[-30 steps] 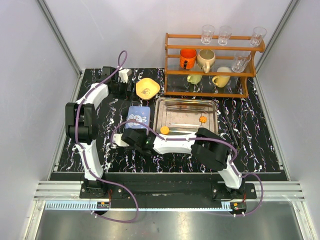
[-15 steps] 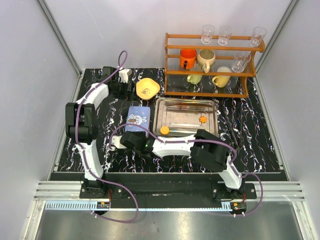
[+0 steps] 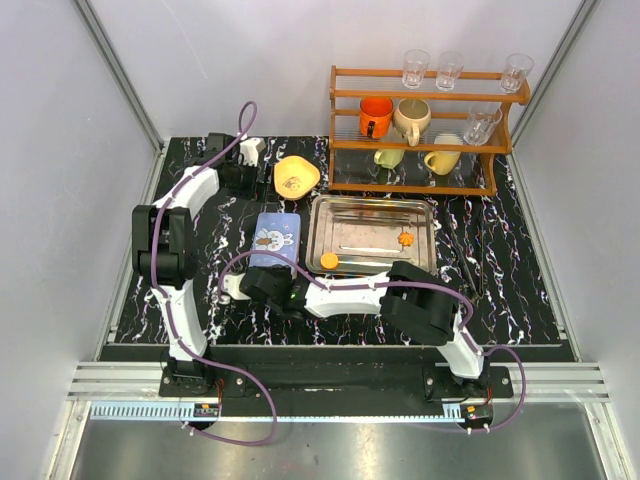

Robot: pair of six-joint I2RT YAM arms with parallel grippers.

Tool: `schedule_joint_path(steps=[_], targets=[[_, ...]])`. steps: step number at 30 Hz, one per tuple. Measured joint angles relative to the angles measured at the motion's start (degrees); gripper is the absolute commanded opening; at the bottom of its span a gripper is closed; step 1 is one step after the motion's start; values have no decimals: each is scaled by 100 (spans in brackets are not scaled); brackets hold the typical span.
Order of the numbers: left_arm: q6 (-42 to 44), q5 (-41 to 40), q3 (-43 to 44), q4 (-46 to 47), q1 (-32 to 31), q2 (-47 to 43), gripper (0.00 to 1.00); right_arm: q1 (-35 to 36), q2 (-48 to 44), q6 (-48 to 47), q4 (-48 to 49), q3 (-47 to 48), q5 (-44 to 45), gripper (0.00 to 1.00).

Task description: Pack the cookies

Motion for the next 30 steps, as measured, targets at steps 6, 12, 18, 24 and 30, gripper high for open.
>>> schedule_joint_path(steps=[6, 12, 18, 24, 30], targets=[[2, -2, 2, -46, -44, 0, 99, 20, 31, 37, 4, 0, 7, 57], [7, -39, 2, -90, -94, 0, 99, 81, 98, 42, 9, 0, 103, 58], [9, -59, -4, -92, -118, 0, 99, 90, 120, 42, 85, 17, 256, 42], [11, -61, -92, -79, -118, 0, 99, 116, 149, 87, 107, 37, 372, 31], [48, -83, -319, -96, -129, 0, 99, 192, 289, 129, 85, 57, 476, 26]])
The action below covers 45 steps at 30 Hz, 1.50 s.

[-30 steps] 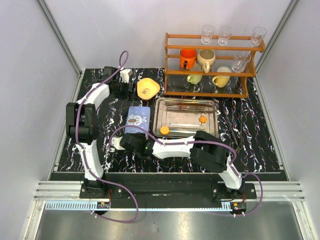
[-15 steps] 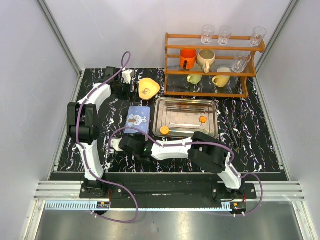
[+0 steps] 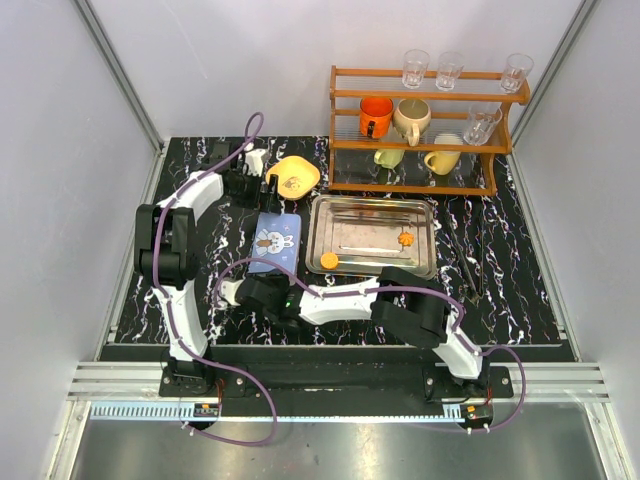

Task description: Pack the cookies

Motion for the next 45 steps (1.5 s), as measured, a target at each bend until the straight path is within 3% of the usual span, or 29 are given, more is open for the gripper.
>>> schedule_joint_path(steps=[9, 17, 21, 37, 45], targets=[[68, -22, -264, -9, -17, -44, 99, 13, 11, 22, -28, 39, 28, 29], [120, -94, -330, -20, -24, -286, 99, 17, 7, 68, -157, 116, -50, 52], [118, -114, -330, -22, -28, -378, 99, 17, -28, 170, -407, 177, -243, 57], [15, -372, -330, 48, -28, -837, 99, 31, -509, 496, -1478, 153, -802, 71], [-15, -511, -400, 160, -2, -955, 99, -22, -935, 551, -1510, 151, -800, 75]])
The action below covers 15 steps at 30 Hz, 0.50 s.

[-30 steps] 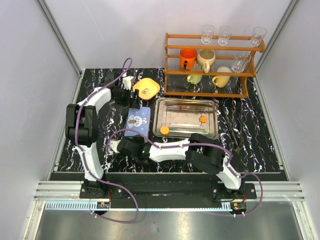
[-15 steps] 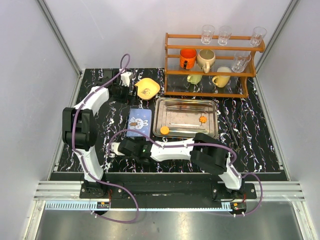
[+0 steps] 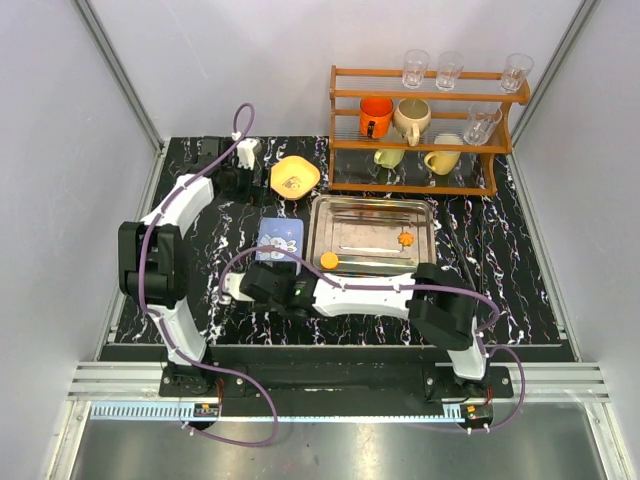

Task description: Pack the cookies

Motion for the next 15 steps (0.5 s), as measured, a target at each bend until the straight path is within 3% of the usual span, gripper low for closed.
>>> schedule_joint_path(steps=[7, 15], targets=[[-92, -289, -671, 389, 157, -634, 99, -468, -372, 341, -210, 122, -157, 80], [-212, -516, -1462, 1016, 413, -1482, 99, -1991, -981, 1231, -625, 330, -1021, 84]])
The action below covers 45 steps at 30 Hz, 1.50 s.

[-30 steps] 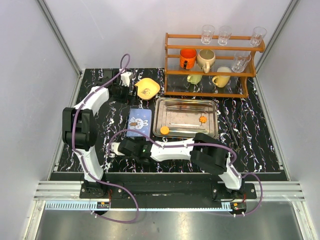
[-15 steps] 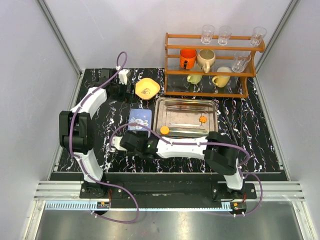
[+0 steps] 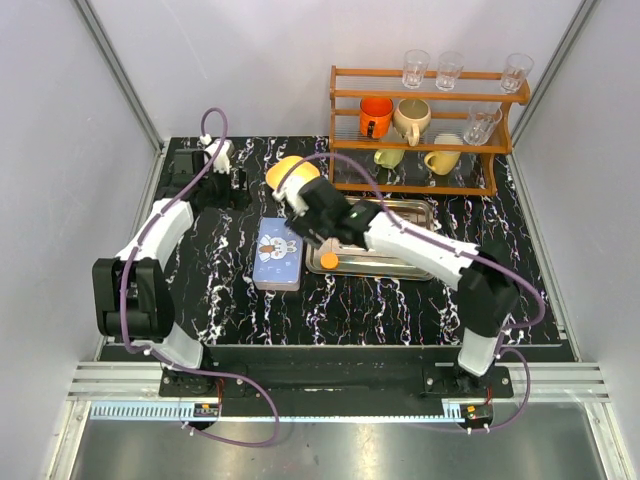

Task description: Pack the cookies

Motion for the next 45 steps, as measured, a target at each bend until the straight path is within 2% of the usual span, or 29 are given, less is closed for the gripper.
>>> schedule_joint_path(steps=[15, 19, 23, 24, 25, 32, 45], targets=[[170, 199, -785, 323, 343, -501, 99, -3272, -1029, 1139, -693, -466, -2312, 88], [157, 210, -1161, 472, 442, -920, 99, -3954, -1335, 1266, -702, -785, -2481, 88], [42, 201, -1576, 861, 439, -1329, 99, -4256, -1665, 1373, -649, -1082, -2535, 90], [13, 197, -1641, 938, 437, -1384, 99, -4345, -1764, 1414, -634, -1128, -2553, 93], [-17, 184, -1690, 1010, 437, -1419, 99, -4426, -1829, 1440, -619, -1147, -2559, 99], [-297, 39, -2046, 1436, 439, -1810, 99, -5298, -2343, 1700, -188, -1204, -2533, 100], [-570, -372, -2050, 1906, 439, -2306, 99, -5357, -2618, 1829, 529, -1550, -1976, 100]])
